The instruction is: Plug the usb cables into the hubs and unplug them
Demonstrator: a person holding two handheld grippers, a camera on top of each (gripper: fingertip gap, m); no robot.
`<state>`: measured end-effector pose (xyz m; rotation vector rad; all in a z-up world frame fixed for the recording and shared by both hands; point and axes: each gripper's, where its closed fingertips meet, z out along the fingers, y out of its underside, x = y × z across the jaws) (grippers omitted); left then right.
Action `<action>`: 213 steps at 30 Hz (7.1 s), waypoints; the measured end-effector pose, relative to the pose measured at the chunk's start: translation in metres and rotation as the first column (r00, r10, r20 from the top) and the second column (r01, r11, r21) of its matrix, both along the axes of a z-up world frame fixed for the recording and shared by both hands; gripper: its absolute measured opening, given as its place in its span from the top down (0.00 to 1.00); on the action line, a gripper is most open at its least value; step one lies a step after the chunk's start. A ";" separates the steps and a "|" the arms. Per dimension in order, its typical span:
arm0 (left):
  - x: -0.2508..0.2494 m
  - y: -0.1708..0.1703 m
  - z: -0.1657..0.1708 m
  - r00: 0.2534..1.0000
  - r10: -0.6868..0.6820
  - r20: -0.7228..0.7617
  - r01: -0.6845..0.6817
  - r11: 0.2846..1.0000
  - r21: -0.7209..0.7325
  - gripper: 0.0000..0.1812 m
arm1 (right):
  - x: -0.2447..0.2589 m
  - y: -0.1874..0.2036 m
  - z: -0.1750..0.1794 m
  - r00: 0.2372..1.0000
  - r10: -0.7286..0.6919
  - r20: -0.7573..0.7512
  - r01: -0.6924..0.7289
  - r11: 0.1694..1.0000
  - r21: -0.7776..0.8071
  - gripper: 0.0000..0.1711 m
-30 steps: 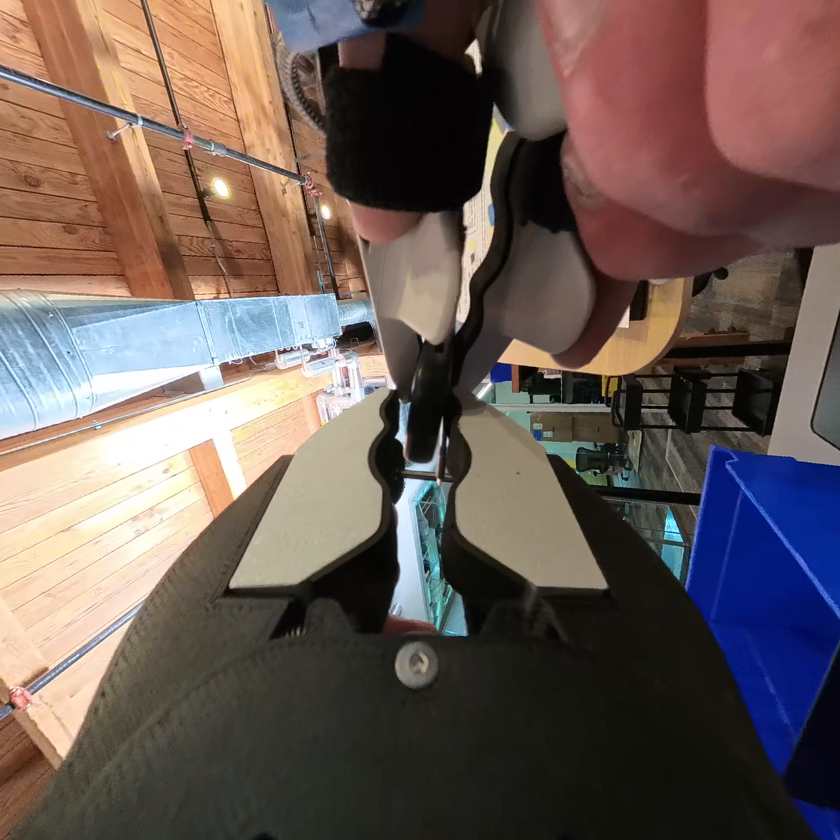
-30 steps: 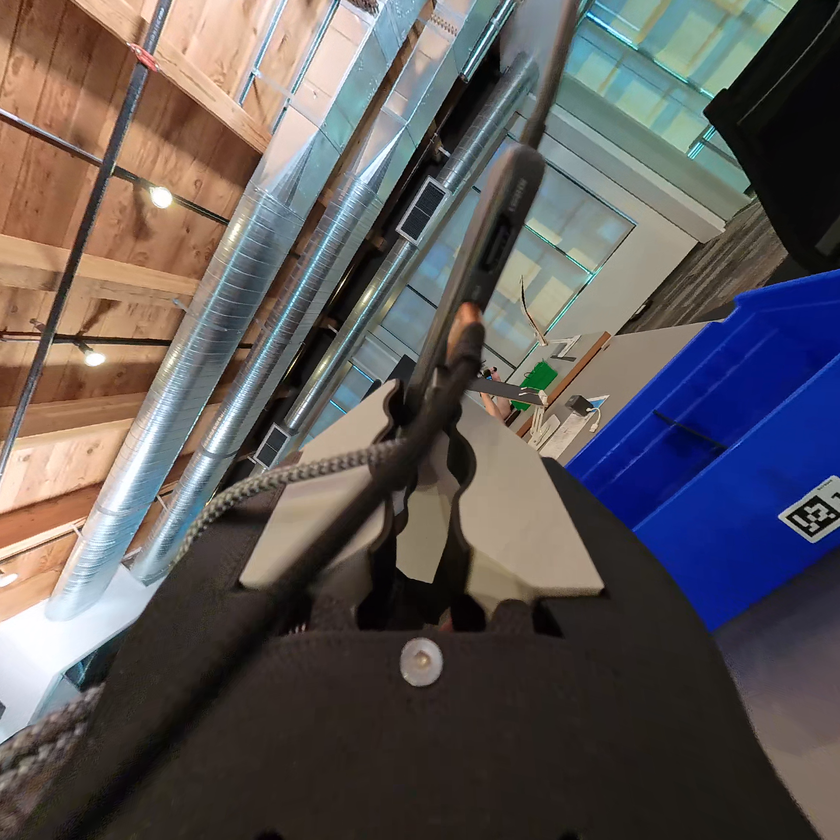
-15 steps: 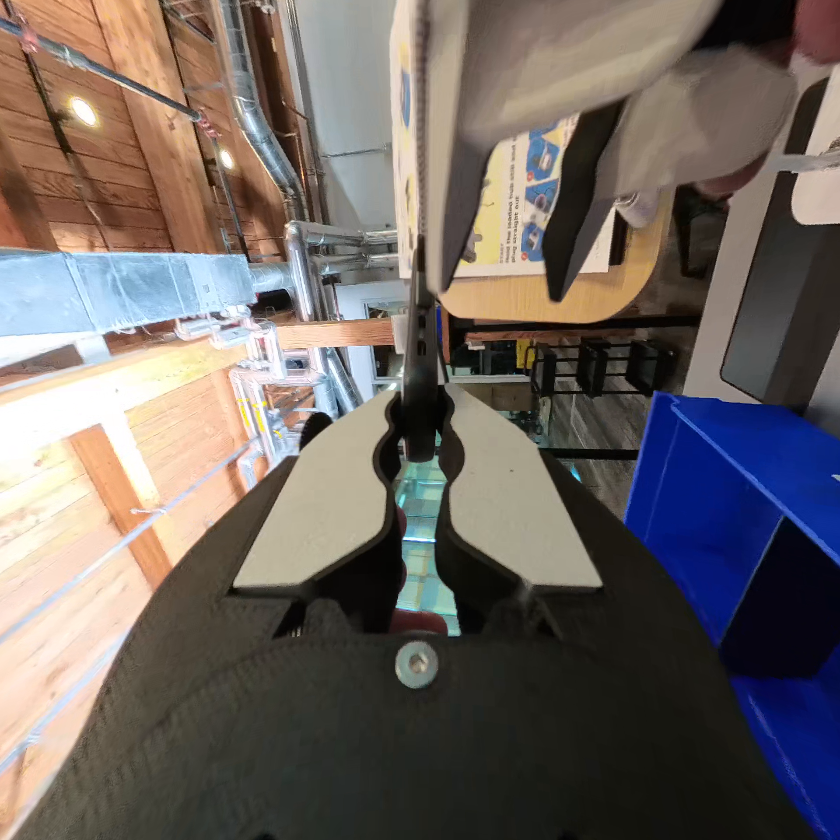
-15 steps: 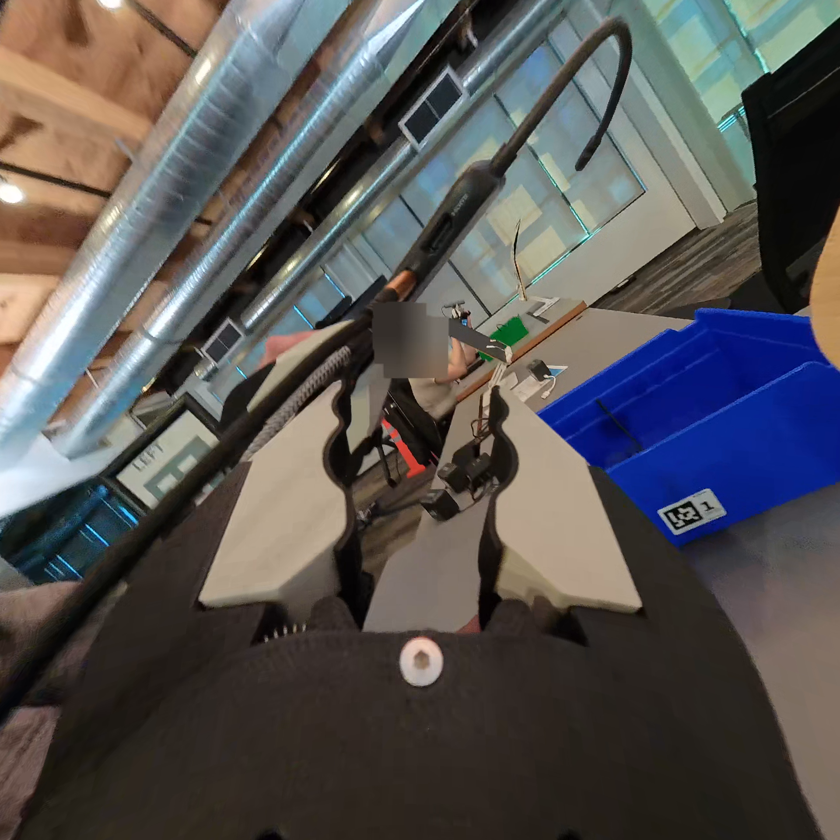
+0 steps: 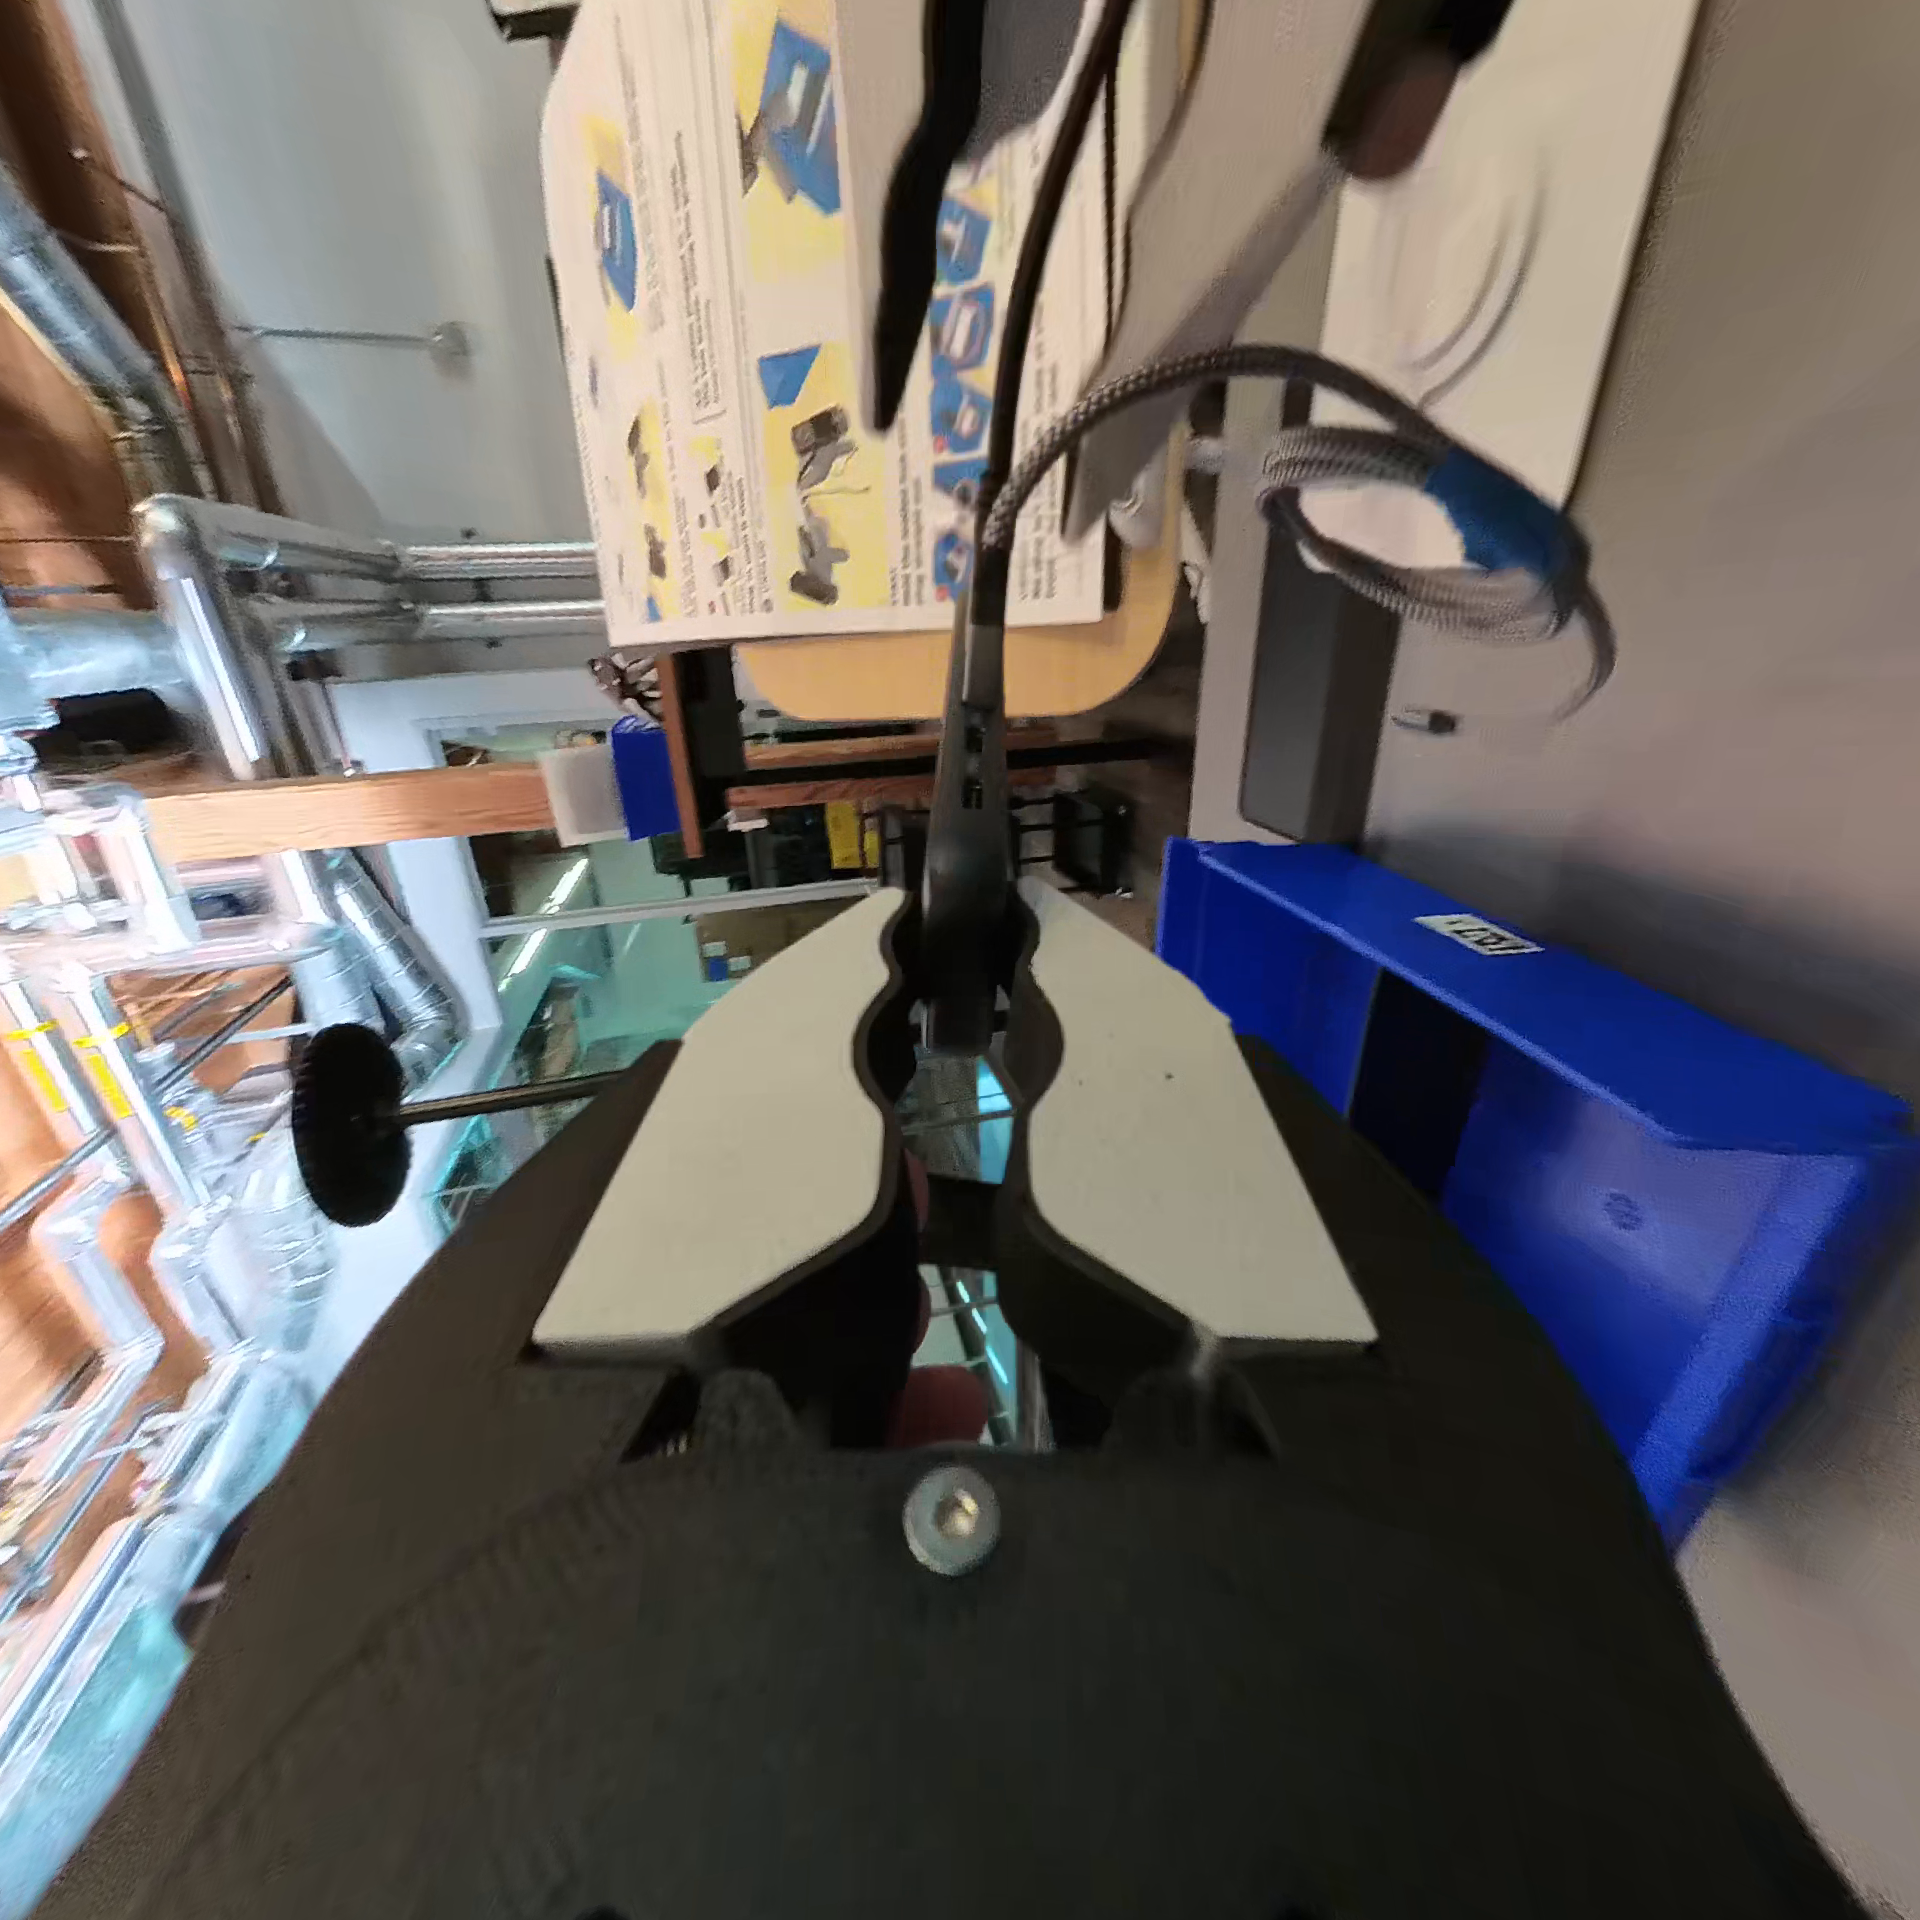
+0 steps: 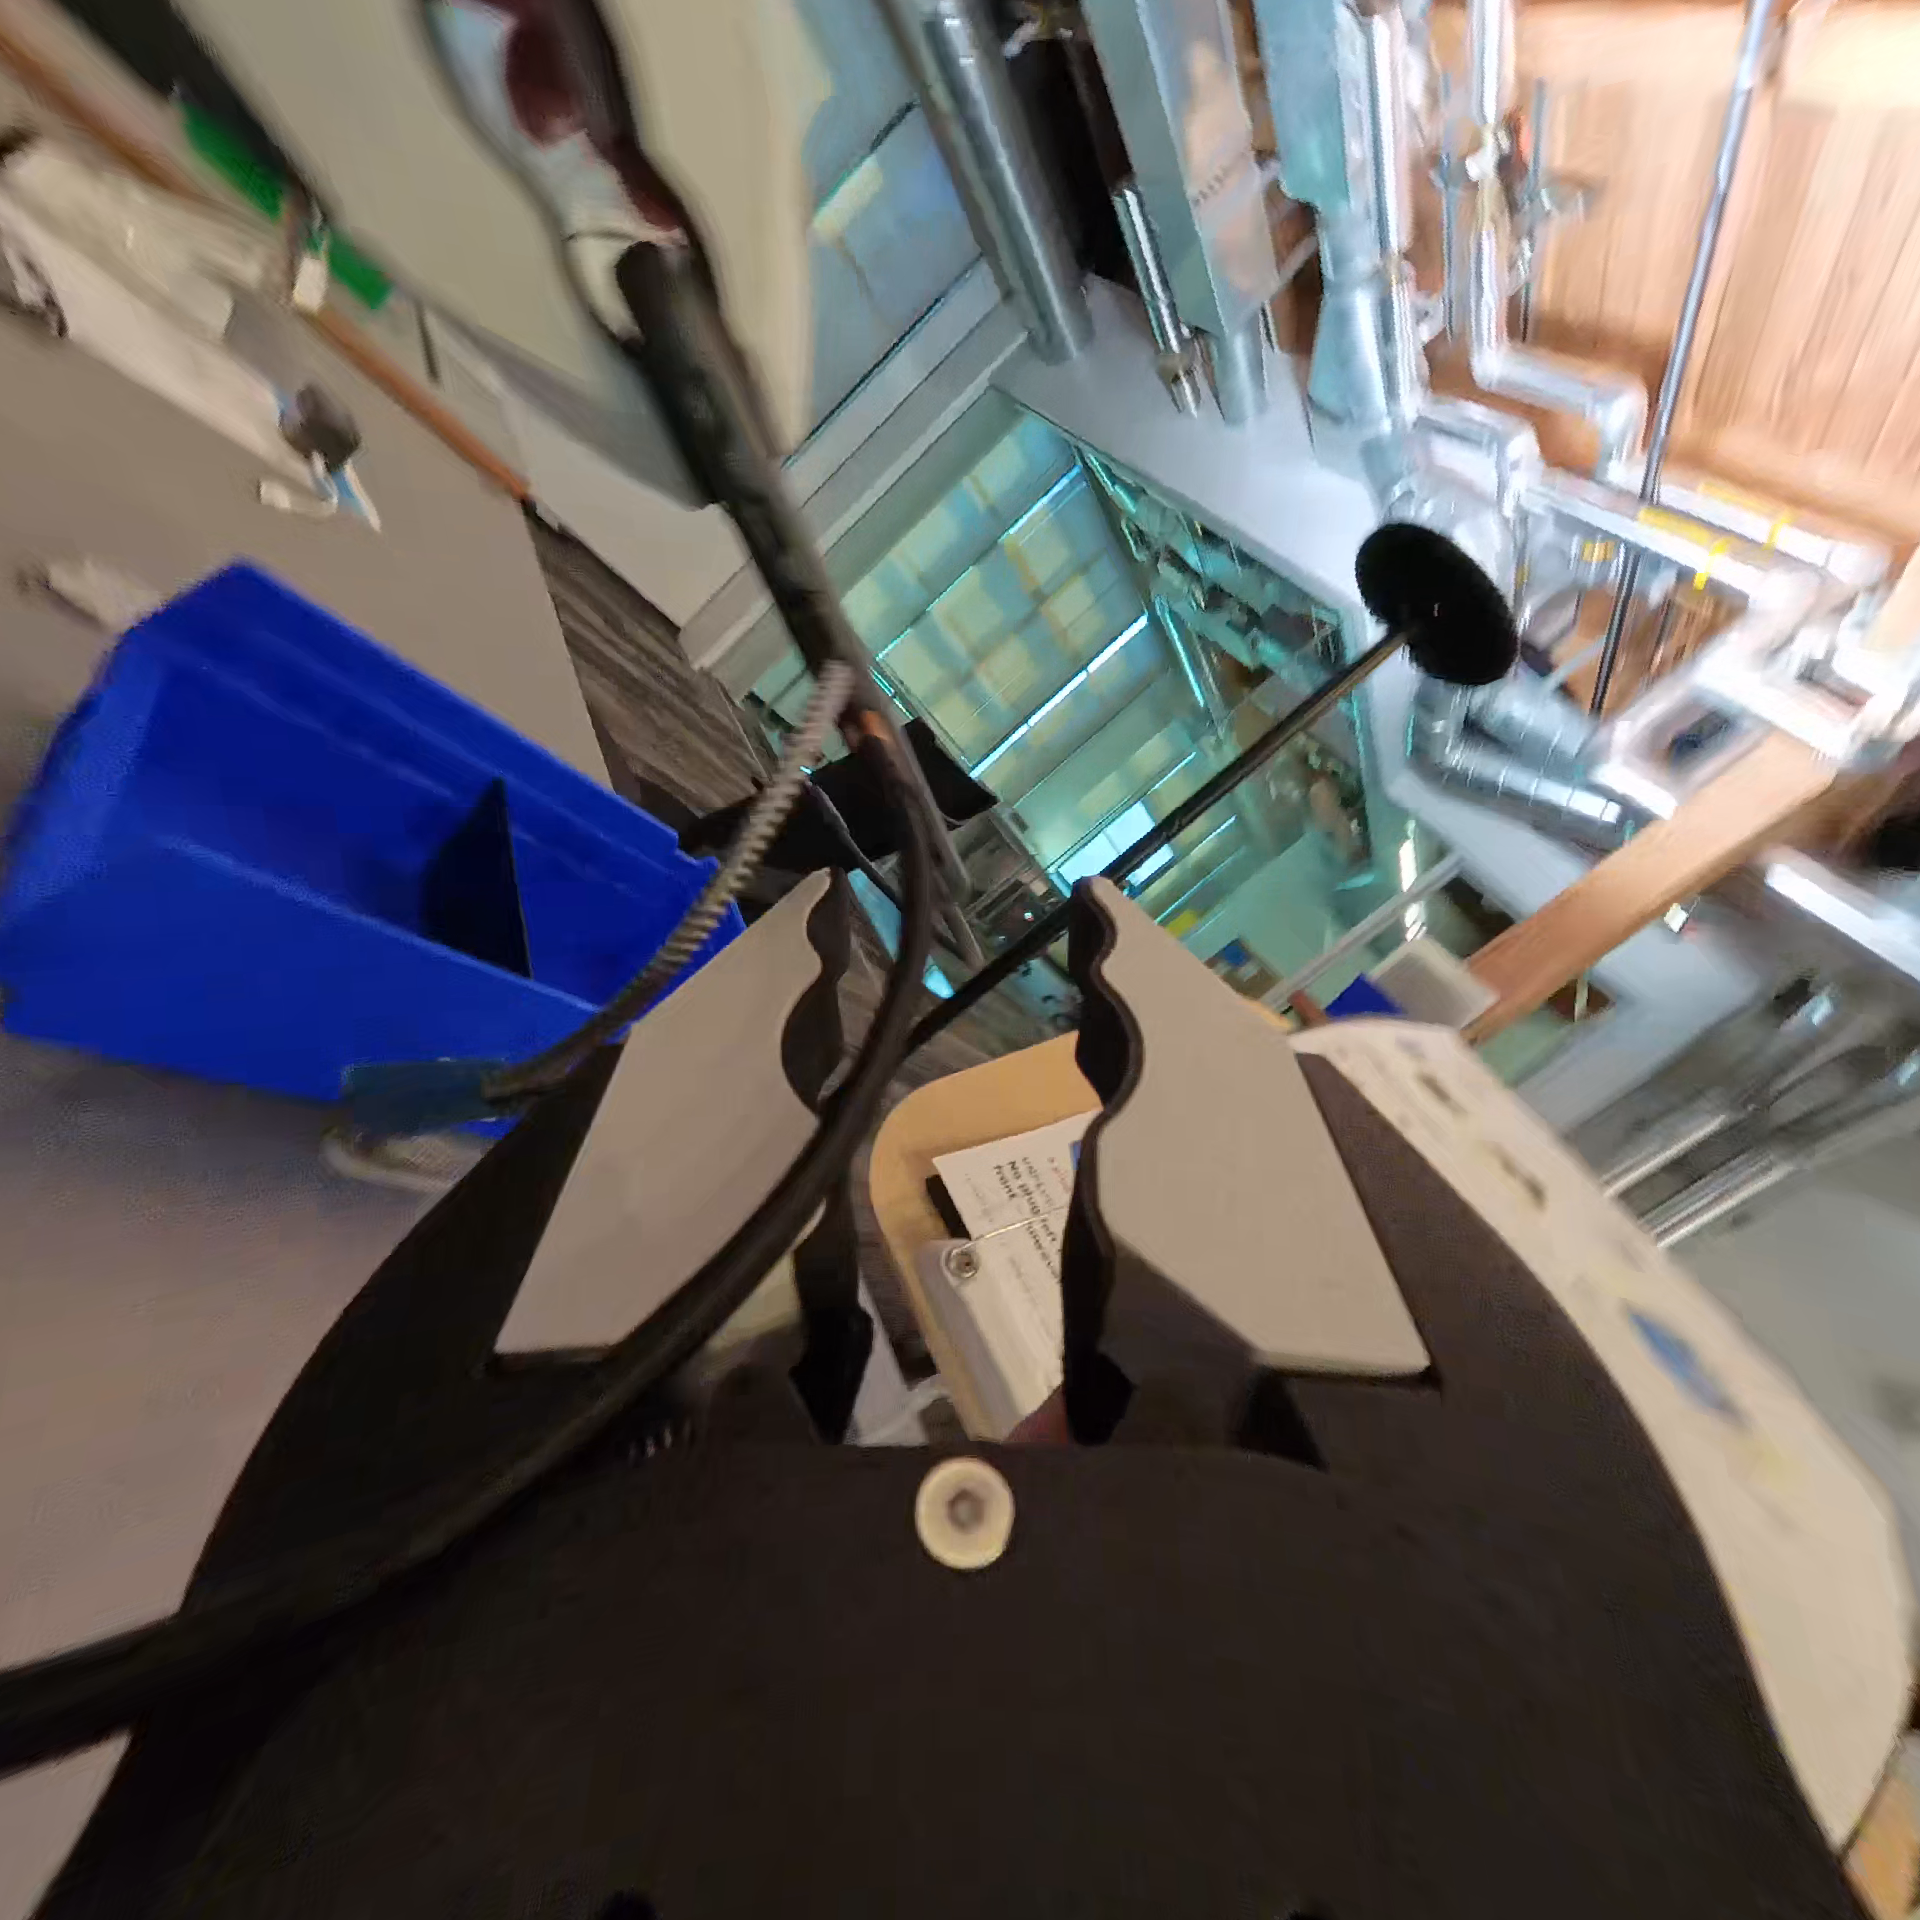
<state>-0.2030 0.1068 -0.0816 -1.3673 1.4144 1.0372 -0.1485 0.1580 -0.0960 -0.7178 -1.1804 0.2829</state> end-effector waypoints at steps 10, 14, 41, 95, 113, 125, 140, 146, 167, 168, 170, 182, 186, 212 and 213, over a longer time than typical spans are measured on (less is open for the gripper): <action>0.049 -0.031 0.002 0.991 -0.124 0.056 0.131 0.980 -0.148 0.93 | -0.011 -0.026 -0.007 0.991 -0.008 0.133 -0.017 0.983 0.185 0.92; 0.058 -0.034 0.011 0.986 -0.145 0.079 0.154 0.981 -0.116 0.87 | -0.008 -0.031 -0.002 0.993 0.049 0.112 -0.064 0.989 0.133 0.94; 0.082 -0.034 -0.011 0.988 -0.154 0.020 0.156 0.979 -0.128 0.89 | -0.009 -0.077 -0.005 0.942 0.212 0.258 -0.247 0.963 0.110 0.95; 0.031 0.009 0.029 0.997 0.065 -0.045 -0.040 0.903 0.427 0.89 | -0.005 -0.075 0.037 0.855 0.481 -0.194 -0.503 0.680 -0.532 0.93; 0.005 0.035 0.066 0.974 0.037 0.221 -0.145 0.858 0.492 0.89 | 0.089 -0.050 0.105 0.904 0.315 -0.289 -0.423 0.757 -0.498 0.93; 0.012 0.075 0.052 0.888 -0.097 0.449 -0.170 0.839 0.517 0.89 | 0.250 0.014 0.136 0.984 -0.112 -0.140 0.024 0.856 -0.517 0.93; 0.017 0.076 0.043 0.896 -0.131 0.425 -0.115 0.854 0.507 0.89 | 0.448 0.102 0.027 0.812 -0.580 0.059 0.496 0.633 -0.595 0.93; 0.027 0.081 0.035 0.900 -0.136 0.413 -0.094 0.866 0.491 0.89 | 0.474 0.122 -0.047 0.766 -0.618 0.178 0.565 0.514 -0.646 0.93; 0.036 0.085 0.028 0.906 -0.144 0.397 -0.071 0.875 0.480 0.89 | 0.489 0.116 -0.207 0.664 -0.447 0.600 0.726 0.193 -0.660 0.78; 0.036 0.086 0.027 0.906 -0.144 0.397 -0.070 0.876 0.478 0.89 | 0.491 0.117 -0.202 0.660 -0.452 0.601 0.731 0.199 -0.653 0.76; 0.038 0.086 0.026 0.907 -0.145 0.395 -0.066 0.878 0.474 0.89 | 0.494 0.116 -0.193 0.662 -0.446 0.602 0.727 0.188 -0.660 0.69; 0.054 0.085 0.024 0.913 -0.173 0.369 -0.030 0.875 0.484 0.89 | 0.404 0.081 -0.059 0.847 -0.432 0.310 0.520 0.550 -0.653 0.76; 0.072 0.083 0.021 0.916 -0.205 0.344 0.013 0.873 0.487 0.89 | 0.281 0.032 0.002 0.963 -0.205 0.173 0.268 0.756 -0.598 0.77; 0.144 0.071 -0.005 0.917 -0.344 0.203 0.224 0.864 0.451 0.89 | 0.083 0.006 0.003 0.982 0.150 0.111 -0.040 0.751 -0.660 0.92; 0.145 0.071 -0.005 0.918 -0.343 0.200 0.224 0.864 0.450 0.89 | 0.084 0.007 0.003 0.983 0.148 0.107 -0.041 0.750 -0.660 0.92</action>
